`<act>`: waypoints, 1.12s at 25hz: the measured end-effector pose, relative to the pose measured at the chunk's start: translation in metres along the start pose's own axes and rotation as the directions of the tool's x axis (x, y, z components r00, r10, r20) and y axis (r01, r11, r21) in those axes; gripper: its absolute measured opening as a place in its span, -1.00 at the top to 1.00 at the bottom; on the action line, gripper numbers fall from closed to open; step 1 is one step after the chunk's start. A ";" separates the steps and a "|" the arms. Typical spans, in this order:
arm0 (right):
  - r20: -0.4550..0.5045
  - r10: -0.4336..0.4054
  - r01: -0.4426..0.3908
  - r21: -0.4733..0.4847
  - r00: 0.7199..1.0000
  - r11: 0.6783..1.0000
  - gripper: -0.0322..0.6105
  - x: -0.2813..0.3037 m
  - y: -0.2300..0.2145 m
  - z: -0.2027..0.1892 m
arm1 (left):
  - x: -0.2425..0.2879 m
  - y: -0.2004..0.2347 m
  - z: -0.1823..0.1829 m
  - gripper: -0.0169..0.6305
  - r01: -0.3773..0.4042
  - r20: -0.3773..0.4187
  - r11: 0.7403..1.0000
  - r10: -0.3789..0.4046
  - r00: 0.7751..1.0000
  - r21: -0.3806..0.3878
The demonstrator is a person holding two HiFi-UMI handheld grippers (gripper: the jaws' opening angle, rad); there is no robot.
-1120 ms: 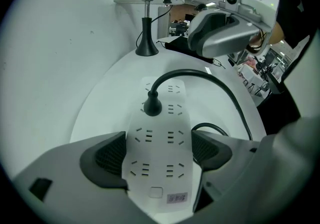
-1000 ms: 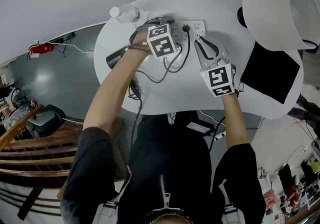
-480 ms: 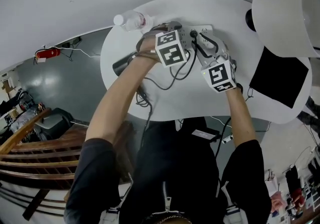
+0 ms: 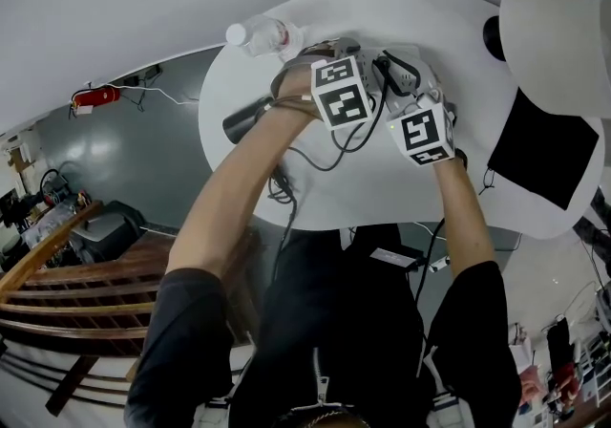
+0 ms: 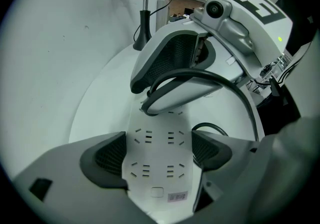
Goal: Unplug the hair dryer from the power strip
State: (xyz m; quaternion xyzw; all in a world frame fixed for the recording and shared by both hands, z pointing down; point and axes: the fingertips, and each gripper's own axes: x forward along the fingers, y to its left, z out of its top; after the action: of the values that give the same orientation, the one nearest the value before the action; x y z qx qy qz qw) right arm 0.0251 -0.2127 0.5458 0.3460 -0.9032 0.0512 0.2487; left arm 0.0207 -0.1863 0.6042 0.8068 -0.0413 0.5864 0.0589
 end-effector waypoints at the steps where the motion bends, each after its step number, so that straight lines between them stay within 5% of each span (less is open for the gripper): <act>1: -0.004 0.006 -0.006 0.000 1.000 1.000 0.65 0.001 0.001 -0.001 | 0.000 0.000 0.000 -0.25 -0.001 0.001 1.000 0.001 1.000 0.000; 6: -0.037 0.031 -0.029 0.040 0.999 0.999 0.75 0.002 0.004 -0.001 | 0.000 0.000 0.000 -0.26 -0.004 0.003 1.000 0.004 1.000 -0.003; 15: -0.019 -0.078 0.080 0.118 0.997 0.990 0.78 -0.002 0.000 0.000 | 0.002 0.000 0.001 -0.26 -0.002 -0.010 1.000 0.002 1.000 -0.005; 28: -0.025 -0.027 0.031 0.181 0.999 0.983 0.78 -0.001 -0.002 0.002 | 0.002 -0.001 0.000 -0.26 -0.010 -0.002 1.000 0.010 1.000 -0.008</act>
State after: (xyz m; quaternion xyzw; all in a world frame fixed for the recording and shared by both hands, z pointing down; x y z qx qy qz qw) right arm 0.0265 -0.2144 0.5435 0.3799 -0.8868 0.1336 0.2268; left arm 0.0216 -0.1856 0.6058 0.8059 -0.0478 0.5872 0.0593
